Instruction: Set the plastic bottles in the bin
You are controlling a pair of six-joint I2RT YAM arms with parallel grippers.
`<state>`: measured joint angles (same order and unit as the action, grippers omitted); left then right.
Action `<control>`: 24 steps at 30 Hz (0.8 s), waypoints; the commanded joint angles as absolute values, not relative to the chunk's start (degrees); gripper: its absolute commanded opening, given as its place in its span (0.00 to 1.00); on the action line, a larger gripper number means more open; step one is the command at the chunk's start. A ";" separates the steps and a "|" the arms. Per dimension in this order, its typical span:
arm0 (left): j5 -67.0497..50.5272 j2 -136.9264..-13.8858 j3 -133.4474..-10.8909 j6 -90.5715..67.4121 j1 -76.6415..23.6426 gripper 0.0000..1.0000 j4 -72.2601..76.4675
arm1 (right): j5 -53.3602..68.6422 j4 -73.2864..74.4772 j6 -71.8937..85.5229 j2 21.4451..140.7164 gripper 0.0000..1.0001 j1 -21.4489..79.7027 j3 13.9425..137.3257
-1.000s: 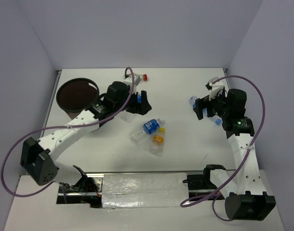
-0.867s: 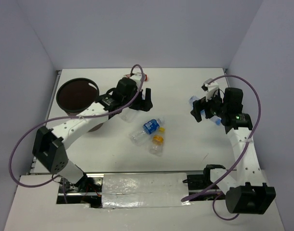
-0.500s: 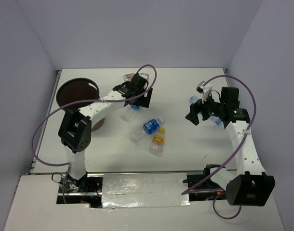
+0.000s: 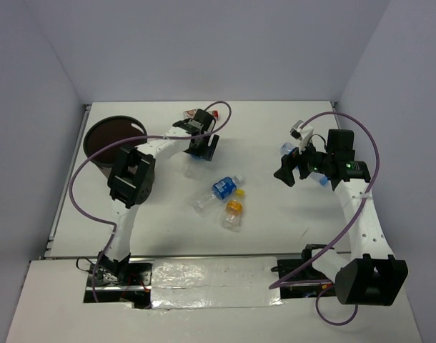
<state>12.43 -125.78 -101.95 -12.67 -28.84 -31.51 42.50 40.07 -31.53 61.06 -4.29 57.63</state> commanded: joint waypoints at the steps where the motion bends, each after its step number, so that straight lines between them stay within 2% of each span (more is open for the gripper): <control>1: 8.18 -125.51 -102.31 -10.81 -28.74 0.92 -31.99 | 43.59 39.11 -31.64 61.52 1.00 -4.48 57.83; 2: 7.83 -125.51 -101.70 -10.98 -28.57 0.89 -31.91 | 43.68 39.02 -31.64 61.52 1.00 -4.48 57.83; 5: 7.12 -124.19 -100.81 -12.30 -27.60 0.72 -32.17 | 43.68 39.02 -31.55 61.70 1.00 -4.57 58.01; 6: 6.51 -122.62 -100.64 -13.00 -27.08 0.58 -32.17 | 43.68 39.02 -31.55 61.79 1.00 -4.57 58.18; 8: 4.50 -120.42 -100.55 -14.32 -26.46 0.44 -32.17 | 43.59 39.02 -31.55 61.87 1.00 -4.57 58.27; 9: 3.53 -117.63 -100.63 -14.76 -26.28 0.34 -32.25 | 43.59 39.02 -31.55 61.87 1.00 -4.57 58.45; 12: -0.42 -110.17 -101.16 -16.96 -26.19 0.23 -32.43 | 43.42 39.02 -31.64 61.88 1.00 -4.57 58.62; 19: -4.67 -87.39 -94.68 -21.79 -22.60 0.21 -27.51 | 43.77 38.76 -31.55 61.79 1.00 -4.48 58.71; 24: -0.27 -73.67 -87.99 -21.01 -12.50 0.19 -25.14 | 44.82 37.53 -30.50 62.40 1.00 -4.48 58.18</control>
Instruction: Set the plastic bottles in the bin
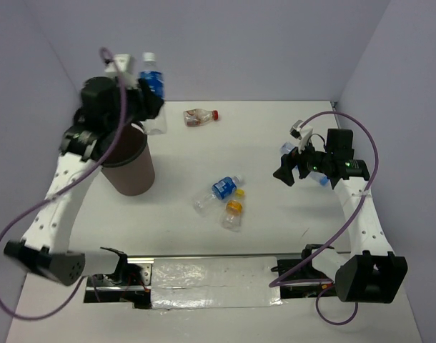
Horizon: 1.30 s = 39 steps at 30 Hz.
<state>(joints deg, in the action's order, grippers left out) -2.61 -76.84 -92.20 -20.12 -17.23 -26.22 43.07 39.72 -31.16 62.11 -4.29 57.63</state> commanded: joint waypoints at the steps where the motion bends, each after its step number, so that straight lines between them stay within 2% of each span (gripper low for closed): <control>1: -0.26 -71.39 -85.80 -20.57 -9.09 0.18 -24.88 | 45.35 37.44 -30.32 62.49 1.00 -4.48 58.36; 7: 2.37 -68.56 -79.47 -18.64 -0.19 0.18 -23.74 | 45.88 37.88 -30.93 63.10 1.00 -4.57 59.24; 10: 5.09 -68.38 -76.30 -18.02 2.45 0.25 -21.20 | 45.97 38.49 -31.46 63.19 1.00 -4.48 59.41; 13: 6.94 -69.16 -73.92 -17.93 3.77 0.43 -18.91 | 47.10 39.54 -32.34 63.46 1.00 -4.48 59.50; 14: 7.47 -69.43 -73.57 -18.02 3.95 0.63 -18.55 | 48.68 40.16 -32.78 63.89 1.00 -4.40 59.68; 16: 7.12 -70.31 -73.48 -18.54 4.57 0.81 -18.54 | 50.35 42.78 -34.44 64.77 1.00 -3.43 60.38; 17: 6.95 -70.31 -73.56 -18.63 4.57 0.96 -18.81 | 51.06 44.11 -35.24 66.17 1.00 -2.56 60.73; 18: 6.07 -70.31 -73.48 -18.81 4.57 0.99 -18.81 | 52.20 45.60 -36.64 67.05 1.00 -1.59 61.17; 22: 2.82 -68.47 -73.83 -19.16 4.57 0.99 -19.42 | 53.79 53.34 -53.15 70.40 1.00 7.00 61.88; 27: -0.43 -66.10 -75.84 -20.39 4.57 0.99 -22.58 | 50.90 47.57 -67.03 71.45 1.00 14.49 60.47; 33: -5.88 -59.33 -75.41 -24.43 4.57 0.99 -24.34 | 43.60 43.25 -71.10 81.37 1.00 25.13 67.84; 39: -23.62 -50.73 -69.44 -30.05 4.57 0.99 -21.89 | 36.22 41.31 -74.71 91.39 1.00 31.81 71.62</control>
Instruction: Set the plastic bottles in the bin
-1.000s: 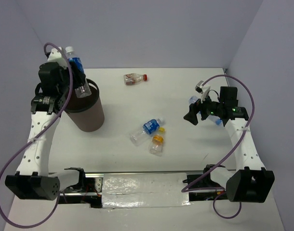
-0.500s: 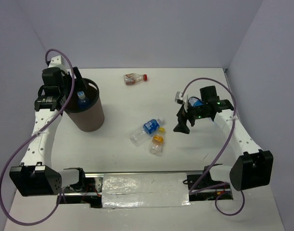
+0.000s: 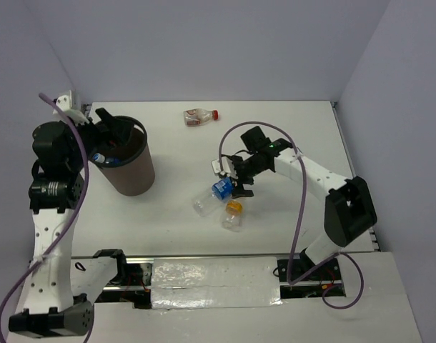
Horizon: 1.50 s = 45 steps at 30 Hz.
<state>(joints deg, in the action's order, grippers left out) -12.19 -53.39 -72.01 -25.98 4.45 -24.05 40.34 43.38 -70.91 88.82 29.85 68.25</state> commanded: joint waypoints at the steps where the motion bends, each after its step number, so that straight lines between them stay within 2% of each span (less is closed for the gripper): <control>1: -27.21 -49.93 -67.52 -30.75 4.57 0.99 -21.45 | 35.78 41.13 -74.79 92.36 1.00 32.25 72.07; 9: -30.94 -40.00 -59.24 -33.84 4.48 0.99 -22.23 | 30.41 37.44 -73.39 101.94 1.00 37.35 76.11; 15: -28.39 -37.00 -60.55 -33.58 4.57 0.99 -25.84 | 28.39 37.88 -74.09 107.66 0.99 41.04 79.01; 18: -27.25 -36.30 -61.26 -33.31 4.57 0.99 -27.33 | 26.99 38.67 -74.79 109.24 0.95 42.45 79.45; 25: -24.79 -33.32 -61.35 -33.75 4.57 0.99 -28.30 | 26.02 38.94 -73.48 109.78 0.80 43.68 79.89; 29: -23.56 -32.26 -62.05 -33.75 4.57 0.99 -28.04 | 28.99 39.29 -70.23 106.97 0.52 43.33 82.43; 31: -22.42 -31.73 -63.36 -33.57 4.57 0.99 -28.12 | 32.32 39.46 -67.51 103.47 0.48 43.16 84.88; 35: -20.92 -30.41 -65.74 -33.66 4.57 1.00 -26.90 | 39.26 40.34 -60.57 99.06 0.44 43.15 94.02; 38: -19.95 -28.92 -66.18 -34.28 4.57 0.99 -24.26 | 44.36 36.14 -49.52 98.96 0.41 43.24 104.82; 39: -19.86 -28.66 -66.36 -34.63 4.48 0.99 -23.56 | 45.52 33.77 -41.30 99.31 0.40 43.24 110.07; 41: -19.43 -27.78 -66.18 -34.89 4.57 0.99 -21.71 | 47.80 23.25 -31.17 101.68 0.39 43.33 114.50; 42: -19.34 -27.34 -66.09 -34.89 4.48 0.99 -21.36 | 47.99 13.72 -19.63 103.78 0.38 43.59 117.83; 45: -18.90 -27.07 -65.83 -34.72 4.57 0.99 -21.09 | 45.28 1.18 -1.31 108.53 0.38 44.38 123.12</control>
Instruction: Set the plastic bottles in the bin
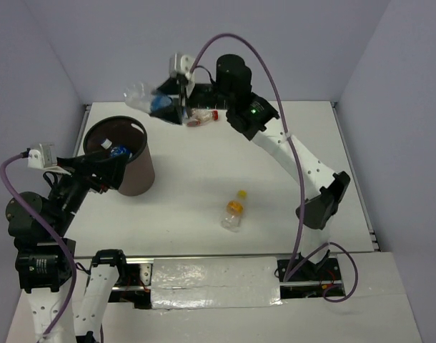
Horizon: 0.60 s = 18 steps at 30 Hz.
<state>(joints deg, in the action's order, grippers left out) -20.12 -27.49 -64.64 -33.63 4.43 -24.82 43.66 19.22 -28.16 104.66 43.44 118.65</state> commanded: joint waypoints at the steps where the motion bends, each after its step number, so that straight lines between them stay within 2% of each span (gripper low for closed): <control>1: -18.90 -26.81 -65.83 -34.80 4.57 0.99 -21.27 | 43.96 -4.16 2.42 112.55 0.39 45.25 127.66; 4: -18.72 -25.93 -65.57 -35.07 4.57 0.99 -22.06 | 38.77 -12.61 13.60 121.16 0.39 46.58 137.35; 6: -18.28 -25.40 -65.48 -35.16 4.57 0.99 -23.11 | 34.91 -16.41 16.61 125.48 0.36 47.28 140.78; 10: -17.93 -23.91 -64.95 -35.42 4.57 0.99 -24.61 | 24.47 -28.81 13.02 127.70 0.32 49.92 137.99; 14: -17.32 -23.29 -64.34 -35.33 4.57 0.99 -25.75 | 21.37 -29.62 12.22 131.83 0.39 52.20 140.01; 18: -16.88 -23.47 -64.51 -34.80 4.57 0.99 -26.72 | 18.28 -32.17 6.87 133.67 0.47 53.35 135.89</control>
<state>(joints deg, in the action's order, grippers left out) -17.72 -23.62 -64.47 -34.81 4.43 -27.20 23.14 -23.49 10.00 134.41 52.25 136.11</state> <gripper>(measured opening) 0.994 0.598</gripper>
